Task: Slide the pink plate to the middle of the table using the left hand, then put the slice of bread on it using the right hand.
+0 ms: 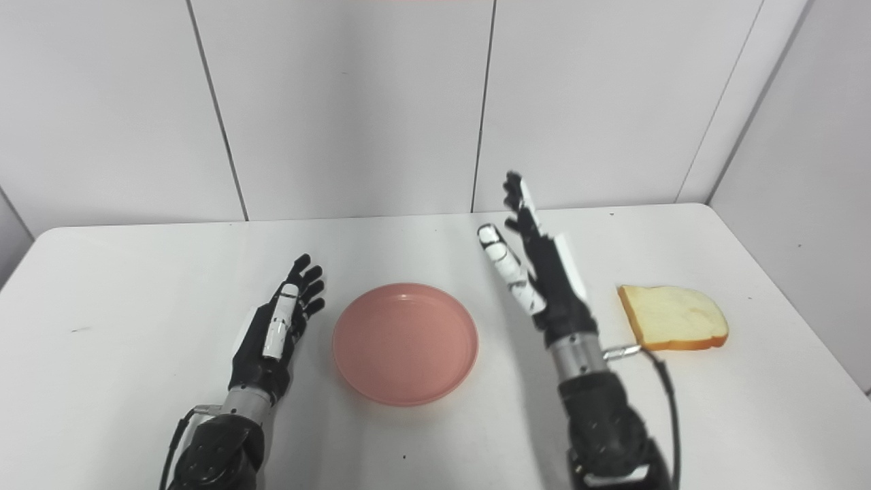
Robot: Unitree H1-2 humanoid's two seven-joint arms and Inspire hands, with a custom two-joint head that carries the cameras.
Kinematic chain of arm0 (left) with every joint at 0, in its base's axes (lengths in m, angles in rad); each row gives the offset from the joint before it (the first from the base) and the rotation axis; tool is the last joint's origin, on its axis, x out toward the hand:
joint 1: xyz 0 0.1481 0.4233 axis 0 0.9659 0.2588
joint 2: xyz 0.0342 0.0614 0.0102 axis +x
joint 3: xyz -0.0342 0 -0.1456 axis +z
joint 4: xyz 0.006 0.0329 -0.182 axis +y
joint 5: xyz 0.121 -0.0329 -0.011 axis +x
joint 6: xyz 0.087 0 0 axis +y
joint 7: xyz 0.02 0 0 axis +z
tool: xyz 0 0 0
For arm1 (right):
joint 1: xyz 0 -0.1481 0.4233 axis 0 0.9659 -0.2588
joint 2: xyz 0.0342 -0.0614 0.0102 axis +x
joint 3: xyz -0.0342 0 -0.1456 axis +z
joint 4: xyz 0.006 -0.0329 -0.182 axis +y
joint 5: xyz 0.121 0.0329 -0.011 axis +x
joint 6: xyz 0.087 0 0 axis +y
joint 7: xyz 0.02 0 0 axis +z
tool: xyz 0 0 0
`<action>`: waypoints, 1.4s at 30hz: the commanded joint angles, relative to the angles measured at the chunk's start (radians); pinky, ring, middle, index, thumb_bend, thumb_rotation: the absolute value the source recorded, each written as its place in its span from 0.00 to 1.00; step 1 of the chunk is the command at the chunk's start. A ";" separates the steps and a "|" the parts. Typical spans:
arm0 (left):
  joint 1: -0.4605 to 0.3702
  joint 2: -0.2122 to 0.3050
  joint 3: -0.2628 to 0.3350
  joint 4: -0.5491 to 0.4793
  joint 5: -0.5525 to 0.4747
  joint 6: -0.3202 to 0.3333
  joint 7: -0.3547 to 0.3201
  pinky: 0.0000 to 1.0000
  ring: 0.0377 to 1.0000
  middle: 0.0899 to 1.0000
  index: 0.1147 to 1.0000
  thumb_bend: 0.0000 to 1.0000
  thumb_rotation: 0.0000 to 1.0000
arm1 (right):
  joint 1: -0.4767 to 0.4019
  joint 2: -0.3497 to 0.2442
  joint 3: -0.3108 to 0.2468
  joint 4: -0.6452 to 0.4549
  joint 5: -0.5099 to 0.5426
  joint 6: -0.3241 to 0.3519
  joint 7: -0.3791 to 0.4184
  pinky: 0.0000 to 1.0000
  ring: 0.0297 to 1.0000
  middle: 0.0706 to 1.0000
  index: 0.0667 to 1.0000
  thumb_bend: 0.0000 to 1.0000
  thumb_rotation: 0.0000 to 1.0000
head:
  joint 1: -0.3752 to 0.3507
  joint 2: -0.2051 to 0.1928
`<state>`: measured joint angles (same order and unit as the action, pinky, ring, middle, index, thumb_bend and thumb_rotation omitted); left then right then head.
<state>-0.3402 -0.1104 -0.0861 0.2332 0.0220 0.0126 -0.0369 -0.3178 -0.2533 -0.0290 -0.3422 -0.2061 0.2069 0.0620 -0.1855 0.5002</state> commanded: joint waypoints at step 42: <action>0.076 0.132 0.048 -0.244 -0.187 -0.003 -0.174 0.91 0.93 0.93 0.93 0.45 1.00 | -0.205 -0.781 0.104 0.203 -0.390 0.240 0.634 0.70 0.85 0.99 1.00 1.00 0.37 | -0.313 -0.009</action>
<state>-0.2480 0.0162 -0.0404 0.0249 -0.1592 0.0281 -0.2117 -0.4804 -0.9874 0.0809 -0.1396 -0.5853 0.4633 0.6966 -0.4985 0.4909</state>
